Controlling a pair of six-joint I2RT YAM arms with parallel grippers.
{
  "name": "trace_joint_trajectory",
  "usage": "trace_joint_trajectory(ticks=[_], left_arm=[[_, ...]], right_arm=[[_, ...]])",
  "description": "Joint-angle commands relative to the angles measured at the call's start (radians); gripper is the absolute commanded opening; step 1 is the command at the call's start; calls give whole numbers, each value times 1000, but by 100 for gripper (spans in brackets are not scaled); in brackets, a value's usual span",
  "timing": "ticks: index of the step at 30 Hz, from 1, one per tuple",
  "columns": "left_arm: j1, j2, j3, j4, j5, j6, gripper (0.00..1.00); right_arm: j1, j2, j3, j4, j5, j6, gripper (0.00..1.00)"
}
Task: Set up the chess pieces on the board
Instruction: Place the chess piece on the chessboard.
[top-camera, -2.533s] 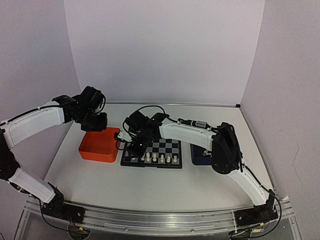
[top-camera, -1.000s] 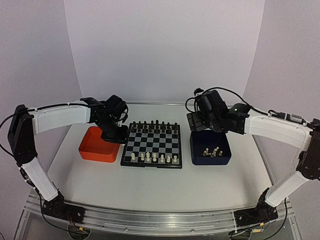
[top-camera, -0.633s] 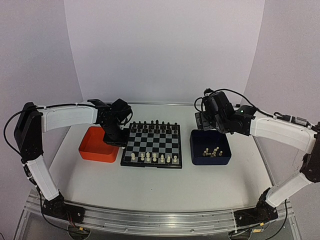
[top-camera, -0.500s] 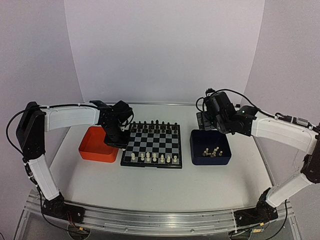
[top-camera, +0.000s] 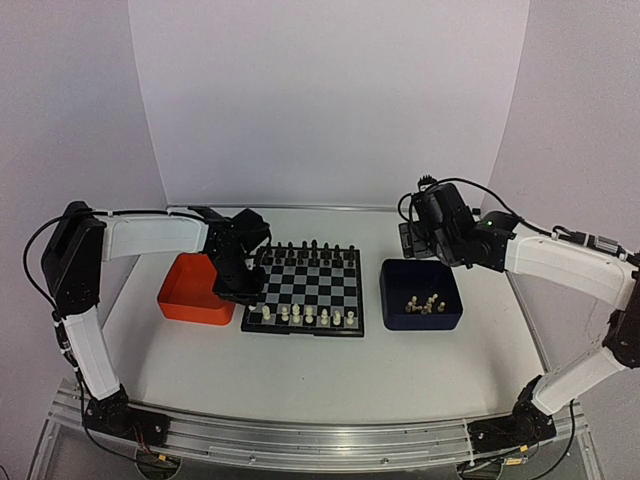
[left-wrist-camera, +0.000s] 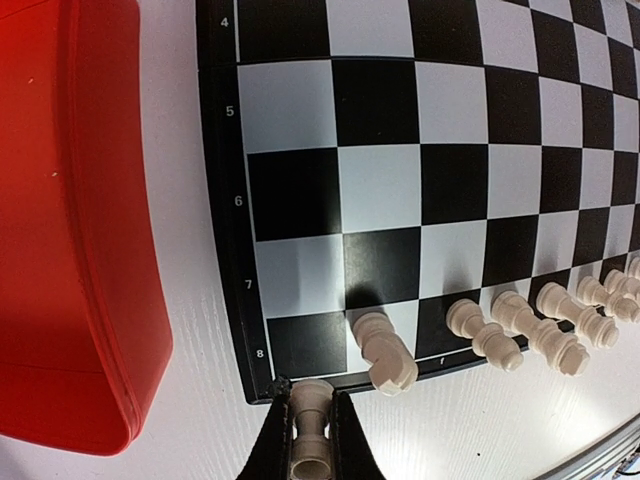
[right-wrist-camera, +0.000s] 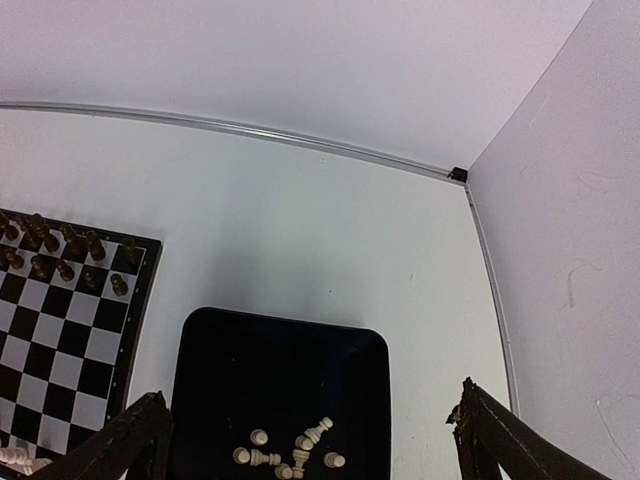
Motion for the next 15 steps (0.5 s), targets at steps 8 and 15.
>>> trace_joint_trajectory(ticks=[8, 15], left_arm=[[-6, 52, 3, -7, 7, -3, 0], [-6, 61, 6, -1, 16, -3, 0]], right_arm=[[-13, -36, -13, 29, 48, 16, 95], [-15, -43, -24, 30, 59, 22, 95]])
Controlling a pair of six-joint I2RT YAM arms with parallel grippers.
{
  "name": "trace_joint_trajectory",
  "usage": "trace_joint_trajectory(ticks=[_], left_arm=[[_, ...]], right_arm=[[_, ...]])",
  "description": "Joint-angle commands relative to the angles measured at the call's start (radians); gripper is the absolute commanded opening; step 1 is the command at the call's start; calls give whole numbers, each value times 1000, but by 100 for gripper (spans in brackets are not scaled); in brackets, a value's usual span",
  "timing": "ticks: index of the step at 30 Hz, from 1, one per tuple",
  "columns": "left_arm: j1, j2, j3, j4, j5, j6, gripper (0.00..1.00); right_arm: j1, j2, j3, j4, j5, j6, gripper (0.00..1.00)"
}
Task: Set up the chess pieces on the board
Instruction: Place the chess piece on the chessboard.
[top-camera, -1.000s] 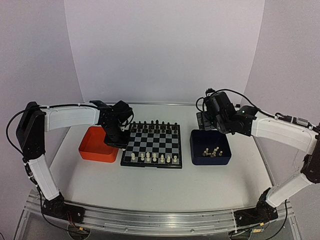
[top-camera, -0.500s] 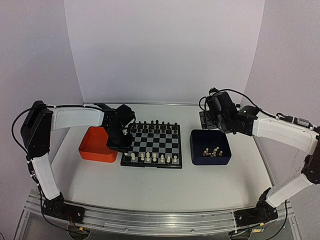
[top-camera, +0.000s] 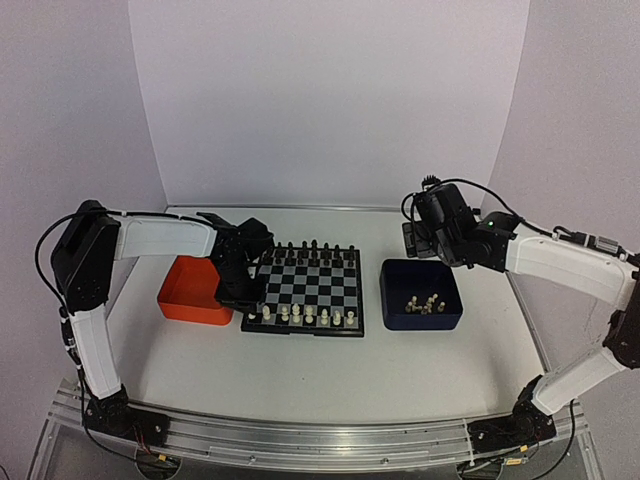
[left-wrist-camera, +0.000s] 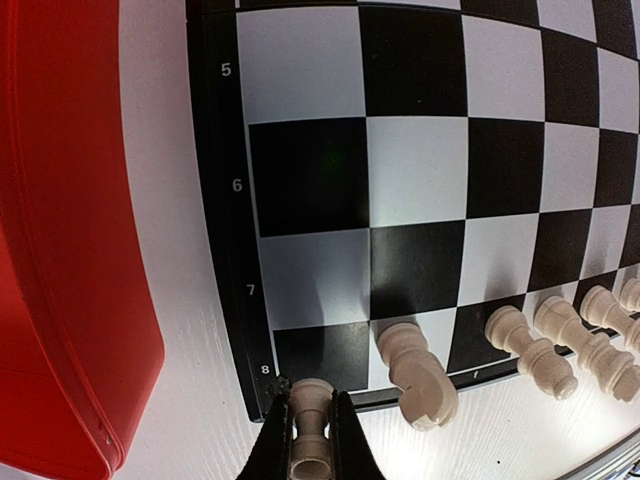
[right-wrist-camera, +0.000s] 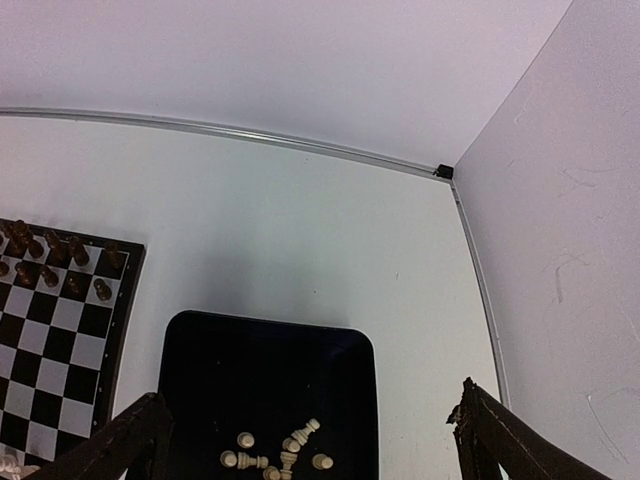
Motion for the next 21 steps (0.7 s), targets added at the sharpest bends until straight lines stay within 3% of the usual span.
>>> trace_joint_trajectory(ticks=[1, 21], left_arm=[[-3, 6, 14, 4, 8, -3, 0], [-13, 47, 55, -1, -15, -11, 0]], right_arm=[[-6, -39, -17, 29, 36, 18, 95], [-16, -58, -38, 29, 58, 20, 95]])
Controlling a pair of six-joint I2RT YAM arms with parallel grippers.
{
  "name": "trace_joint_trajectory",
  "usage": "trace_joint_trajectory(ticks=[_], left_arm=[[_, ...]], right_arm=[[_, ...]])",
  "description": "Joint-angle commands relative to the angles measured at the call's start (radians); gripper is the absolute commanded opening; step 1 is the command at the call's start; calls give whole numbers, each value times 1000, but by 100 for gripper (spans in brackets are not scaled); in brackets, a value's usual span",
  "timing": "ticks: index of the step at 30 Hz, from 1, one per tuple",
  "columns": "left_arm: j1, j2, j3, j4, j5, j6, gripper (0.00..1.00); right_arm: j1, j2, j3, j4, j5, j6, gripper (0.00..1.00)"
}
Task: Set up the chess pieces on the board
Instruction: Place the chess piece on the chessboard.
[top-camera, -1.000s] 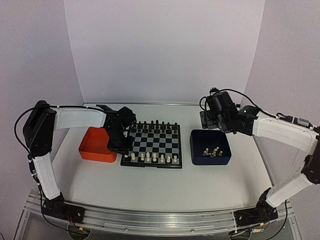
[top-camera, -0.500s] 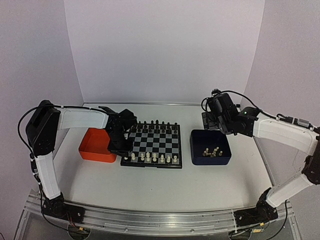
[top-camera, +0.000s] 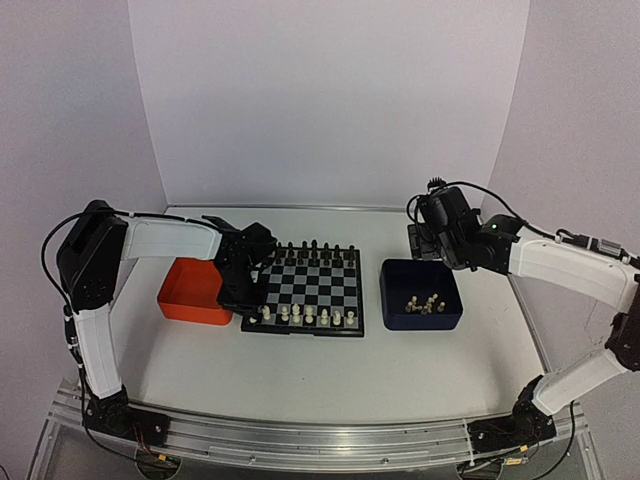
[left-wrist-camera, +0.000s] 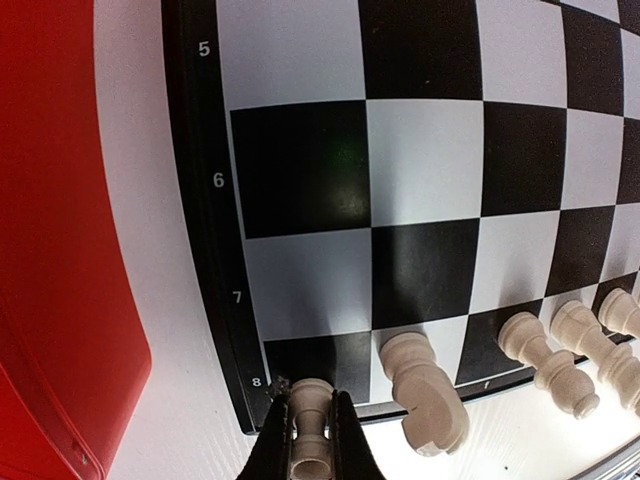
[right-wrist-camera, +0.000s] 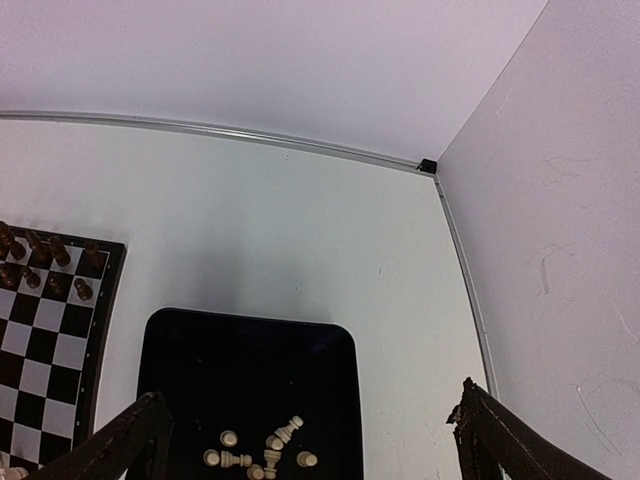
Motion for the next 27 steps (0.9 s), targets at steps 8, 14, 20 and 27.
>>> trace_joint_trajectory(ticks=[8, 14, 20, 27], left_arm=[[-7, 17, 51, 20, -52, -18, 0], [-7, 18, 44, 21, -46, -14, 0], [-10, 17, 34, 33, -29, -16, 2], [-13, 27, 37, 19, -47, -18, 4]], right_arm=[[-7, -50, -15, 29, 29, 10, 95], [-7, -60, -23, 29, 33, 10, 95], [-7, -75, -38, 29, 41, 12, 95], [-7, -93, -53, 29, 47, 18, 95]])
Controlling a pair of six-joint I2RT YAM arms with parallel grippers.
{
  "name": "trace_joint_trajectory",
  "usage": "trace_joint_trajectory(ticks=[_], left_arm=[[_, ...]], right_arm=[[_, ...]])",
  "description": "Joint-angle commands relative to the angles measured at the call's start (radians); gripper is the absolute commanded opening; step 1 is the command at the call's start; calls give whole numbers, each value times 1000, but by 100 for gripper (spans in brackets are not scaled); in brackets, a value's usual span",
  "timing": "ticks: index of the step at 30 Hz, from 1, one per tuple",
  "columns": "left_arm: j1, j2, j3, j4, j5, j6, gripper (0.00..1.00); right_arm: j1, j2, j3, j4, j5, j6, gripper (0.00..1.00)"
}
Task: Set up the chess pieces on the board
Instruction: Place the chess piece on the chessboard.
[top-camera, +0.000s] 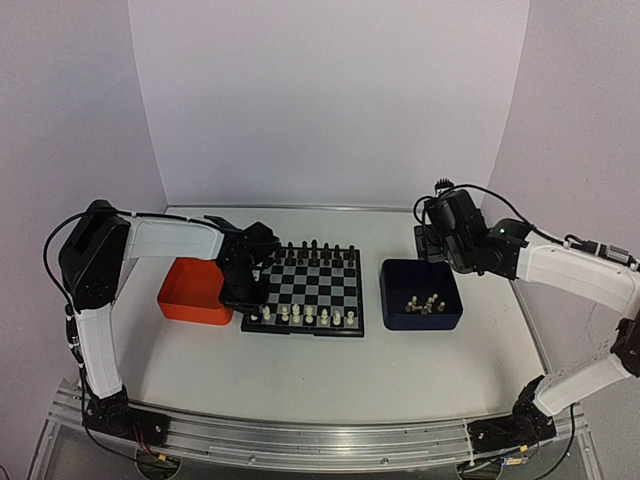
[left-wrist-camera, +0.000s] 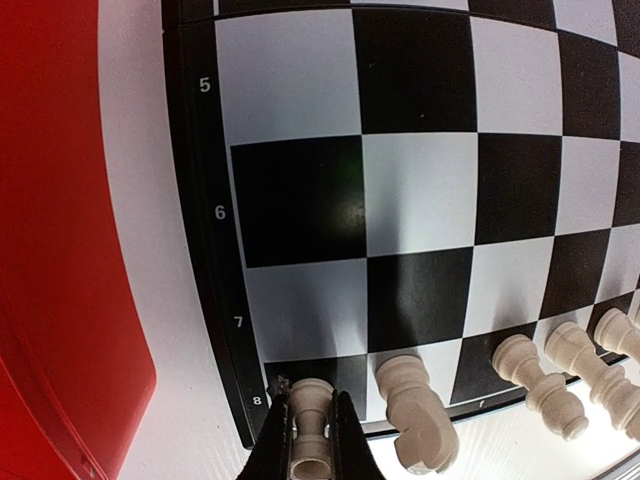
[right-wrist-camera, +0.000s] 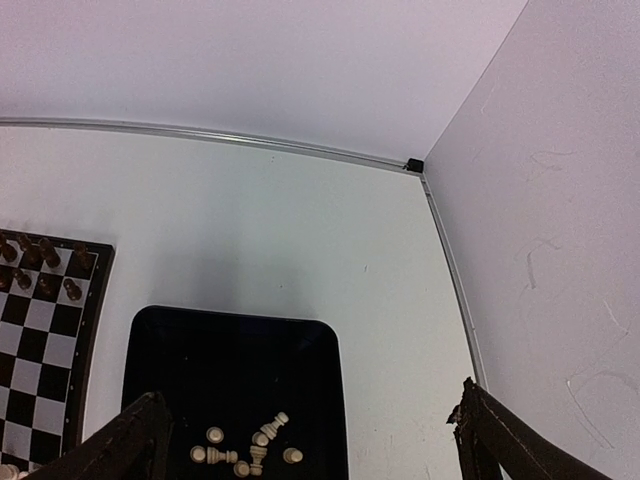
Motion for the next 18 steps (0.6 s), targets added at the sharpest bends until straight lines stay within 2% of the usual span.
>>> trace_joint_trajectory(ticks=[1, 10, 18], left_arm=[[-7, 12, 24, 1, -22, -18, 5], [-10, -2, 20, 11, -8, -21, 19], [-11, -24, 23, 11, -6, -25, 25]], right_arm=[[-5, -48, -17, 26, 28, 18, 95], [-5, -79, -45, 26, 38, 22, 95], [-5, -94, -54, 26, 37, 23, 95]])
